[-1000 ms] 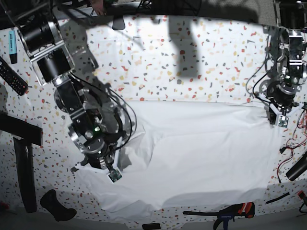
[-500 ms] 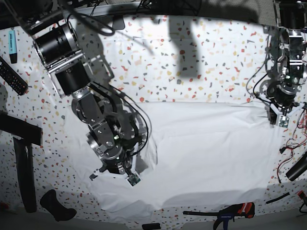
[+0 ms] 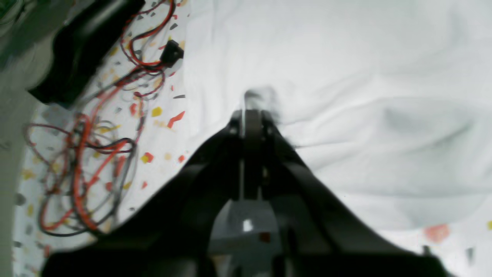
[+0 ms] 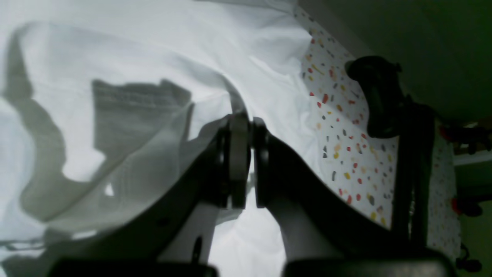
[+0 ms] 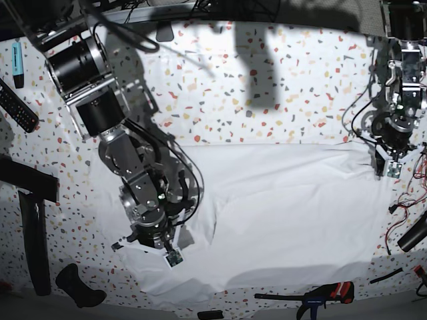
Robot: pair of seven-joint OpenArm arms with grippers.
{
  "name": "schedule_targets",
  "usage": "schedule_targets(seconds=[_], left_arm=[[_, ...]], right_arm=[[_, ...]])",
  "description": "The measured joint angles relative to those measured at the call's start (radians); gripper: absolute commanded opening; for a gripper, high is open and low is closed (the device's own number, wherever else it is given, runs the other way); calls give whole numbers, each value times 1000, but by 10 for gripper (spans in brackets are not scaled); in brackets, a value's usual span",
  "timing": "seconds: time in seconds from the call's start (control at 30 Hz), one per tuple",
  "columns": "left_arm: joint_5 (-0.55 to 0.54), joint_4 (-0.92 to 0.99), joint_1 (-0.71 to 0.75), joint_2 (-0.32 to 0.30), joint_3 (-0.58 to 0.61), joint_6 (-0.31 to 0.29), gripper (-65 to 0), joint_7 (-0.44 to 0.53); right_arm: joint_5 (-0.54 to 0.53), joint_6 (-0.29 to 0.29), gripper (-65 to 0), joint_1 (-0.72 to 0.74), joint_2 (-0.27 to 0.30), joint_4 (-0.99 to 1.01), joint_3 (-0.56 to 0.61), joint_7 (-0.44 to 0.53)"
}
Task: Fold the T-shirt properly
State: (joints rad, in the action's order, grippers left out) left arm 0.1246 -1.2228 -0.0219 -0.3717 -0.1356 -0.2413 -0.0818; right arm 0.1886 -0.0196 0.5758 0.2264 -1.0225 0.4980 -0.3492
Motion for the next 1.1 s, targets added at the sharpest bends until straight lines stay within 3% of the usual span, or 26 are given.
schedule_targets(seconds=[0.37, 0.5, 0.57, 0.77, 0.87, 0.93, 1.1], left_arm=[[35, 0, 0, -16, 0, -1, -650, 23], [35, 0, 0, -16, 0, -1, -650, 23], [35, 0, 0, -16, 0, 0, -650, 23], [35, 0, 0, -16, 0, 0, -650, 23], [35, 0, 0, -16, 0, -1, -650, 27], [35, 0, -12, -16, 0, -1, -650, 26], [35, 2, -91, -26, 0, -1, -650, 5]], right_arm=[[34, 0, -650, 0, 1, 0, 0, -1], [71, 0, -450, 0, -2, 0, -35, 0], [71, 0, -384, 0, -2, 0, -75, 0], [70, -14, -376, 1, -2, 0, -241, 32], [-41, -14, -377, 0, -3, 0, -303, -60], [-86, -13, -377, -2, -2, 0, -327, -103], [-87, -10, -377, 1, -2, 1, -335, -97]])
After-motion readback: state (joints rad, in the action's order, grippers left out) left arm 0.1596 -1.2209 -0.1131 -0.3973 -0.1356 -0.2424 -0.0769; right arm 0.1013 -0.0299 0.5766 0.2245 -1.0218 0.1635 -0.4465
